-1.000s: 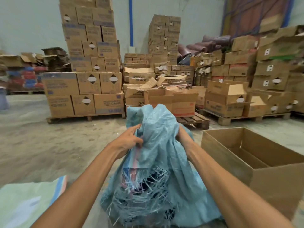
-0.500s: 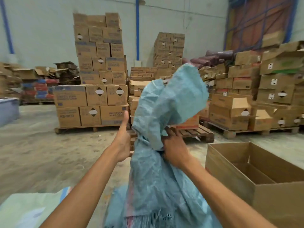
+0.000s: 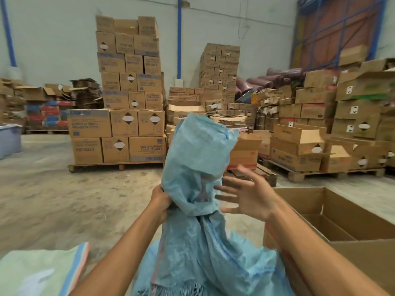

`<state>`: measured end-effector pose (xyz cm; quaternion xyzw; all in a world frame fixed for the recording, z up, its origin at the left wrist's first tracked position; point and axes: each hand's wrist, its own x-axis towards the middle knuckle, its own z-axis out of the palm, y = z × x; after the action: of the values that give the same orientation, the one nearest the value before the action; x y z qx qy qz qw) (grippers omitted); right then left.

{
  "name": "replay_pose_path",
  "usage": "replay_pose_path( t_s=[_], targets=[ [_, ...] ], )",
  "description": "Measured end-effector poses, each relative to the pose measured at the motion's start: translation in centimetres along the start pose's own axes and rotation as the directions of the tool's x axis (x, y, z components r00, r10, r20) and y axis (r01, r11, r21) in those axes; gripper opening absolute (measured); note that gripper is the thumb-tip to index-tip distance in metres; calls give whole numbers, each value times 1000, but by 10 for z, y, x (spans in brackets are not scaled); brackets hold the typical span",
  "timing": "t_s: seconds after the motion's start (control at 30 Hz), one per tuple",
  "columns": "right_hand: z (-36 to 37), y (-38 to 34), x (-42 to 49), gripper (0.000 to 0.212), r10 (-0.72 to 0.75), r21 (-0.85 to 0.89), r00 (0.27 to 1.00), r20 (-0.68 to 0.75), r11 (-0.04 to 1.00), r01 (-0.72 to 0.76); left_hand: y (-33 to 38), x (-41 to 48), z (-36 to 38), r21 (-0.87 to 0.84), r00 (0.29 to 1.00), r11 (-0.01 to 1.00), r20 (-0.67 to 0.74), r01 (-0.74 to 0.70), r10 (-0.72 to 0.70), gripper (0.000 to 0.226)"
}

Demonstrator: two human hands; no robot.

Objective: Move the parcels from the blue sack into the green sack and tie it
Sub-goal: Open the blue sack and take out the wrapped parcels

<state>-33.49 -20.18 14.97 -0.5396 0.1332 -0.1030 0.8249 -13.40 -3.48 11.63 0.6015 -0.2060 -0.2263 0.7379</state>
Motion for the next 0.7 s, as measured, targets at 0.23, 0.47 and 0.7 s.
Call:
replay_pose_path(
  t_s=[0.23,0.47,0.7],
  targets=[
    [20,-4,13,47,141,-67,988,-59,987,-145,-4,-1,13,494,987,855,119,-157,113,20],
    [31,21,45,47,-173,-362,896,-409,932,15,47,-10,10,-30,832,971,522,238,-188,34],
    [49,28,37,31,12,-197,999,-38,980,-19,77,-70,21,366,892,930,428,-22,-147,42]
  ],
)
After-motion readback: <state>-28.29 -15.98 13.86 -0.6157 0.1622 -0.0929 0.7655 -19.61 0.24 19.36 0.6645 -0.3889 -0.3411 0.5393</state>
